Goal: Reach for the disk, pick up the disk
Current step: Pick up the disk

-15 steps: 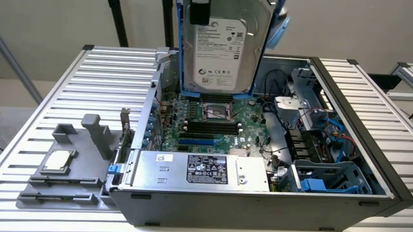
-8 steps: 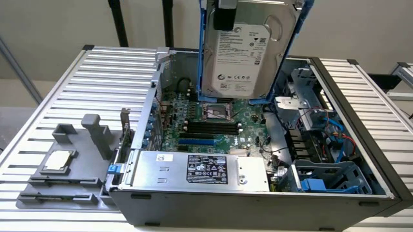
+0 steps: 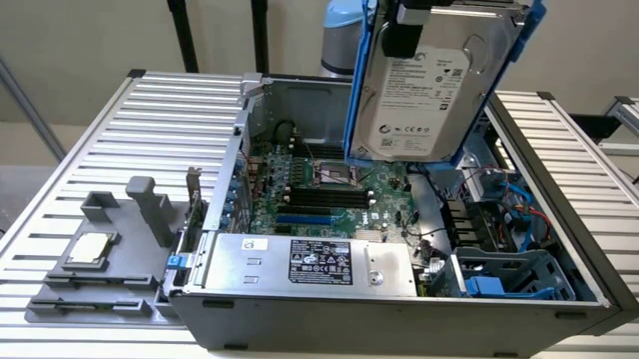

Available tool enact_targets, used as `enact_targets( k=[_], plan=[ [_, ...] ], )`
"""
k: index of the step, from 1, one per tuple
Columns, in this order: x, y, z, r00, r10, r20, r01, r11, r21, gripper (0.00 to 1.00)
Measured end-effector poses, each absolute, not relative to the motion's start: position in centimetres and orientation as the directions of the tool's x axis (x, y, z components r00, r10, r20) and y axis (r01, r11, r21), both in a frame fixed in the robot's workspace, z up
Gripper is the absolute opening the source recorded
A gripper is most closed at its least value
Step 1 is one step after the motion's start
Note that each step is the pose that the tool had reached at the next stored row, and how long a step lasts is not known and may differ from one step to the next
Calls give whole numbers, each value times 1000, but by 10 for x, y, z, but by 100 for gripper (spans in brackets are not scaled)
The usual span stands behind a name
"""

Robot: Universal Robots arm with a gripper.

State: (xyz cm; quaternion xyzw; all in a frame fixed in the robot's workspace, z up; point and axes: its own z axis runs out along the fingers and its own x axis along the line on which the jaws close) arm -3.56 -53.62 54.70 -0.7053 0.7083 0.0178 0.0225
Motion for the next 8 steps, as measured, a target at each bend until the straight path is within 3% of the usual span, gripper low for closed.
enact_targets(
  k=[8],
  plan=[
    [1,-547,546,-4,-998,-57,-1000,5,-7,33]
  ],
)
